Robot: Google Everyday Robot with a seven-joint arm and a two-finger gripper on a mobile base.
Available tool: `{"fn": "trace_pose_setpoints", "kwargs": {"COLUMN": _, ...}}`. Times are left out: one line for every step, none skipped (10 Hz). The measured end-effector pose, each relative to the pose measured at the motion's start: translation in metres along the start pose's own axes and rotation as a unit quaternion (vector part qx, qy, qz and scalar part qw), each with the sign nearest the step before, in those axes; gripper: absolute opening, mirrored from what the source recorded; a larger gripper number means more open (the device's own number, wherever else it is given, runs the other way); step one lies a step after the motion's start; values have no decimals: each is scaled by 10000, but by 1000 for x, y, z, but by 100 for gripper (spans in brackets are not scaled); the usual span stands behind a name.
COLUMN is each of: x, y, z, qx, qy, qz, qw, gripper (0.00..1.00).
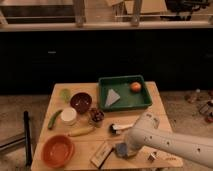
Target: Wipe table surface with sponge
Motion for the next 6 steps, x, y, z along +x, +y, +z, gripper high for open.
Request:
{"fn": "trace_pose_setpoints", "kwargs": {"x": 2, "y": 0, "z": 2, "qx": -16, "qy": 20, "qz": 19, "qw": 10000, "gripper": 0}}
{"fn": "trace_pose_setpoints", "kwargs": {"x": 4, "y": 1, "z": 2, "qx": -28, "qy": 41, "qz": 44, "qw": 10000, "gripper": 0}}
{"fn": "trace_pose_setpoints", "kwargs": {"x": 7, "y": 0, "z": 3, "qx": -27, "qy": 70, "qz": 92, "qw": 9999, "gripper": 0}}
{"fn": "trace_pose_setpoints", "kwargs": {"x": 11, "y": 0, "z": 2, "qx": -16, "qy": 103, "qz": 146, "qw": 9998, "gripper": 0}}
{"fn": "trace_pose_setpoints", "kwargs": {"x": 16, "y": -1, "z": 2, "qx": 10, "qy": 151, "qz": 217, "qw": 9997, "gripper": 0}}
{"fn": "trace_pose_setpoints", "kwargs": {"x": 22, "y": -3, "z": 2, "qx": 53, "qy": 221, "qz": 339, "qw": 9992, "gripper": 0}}
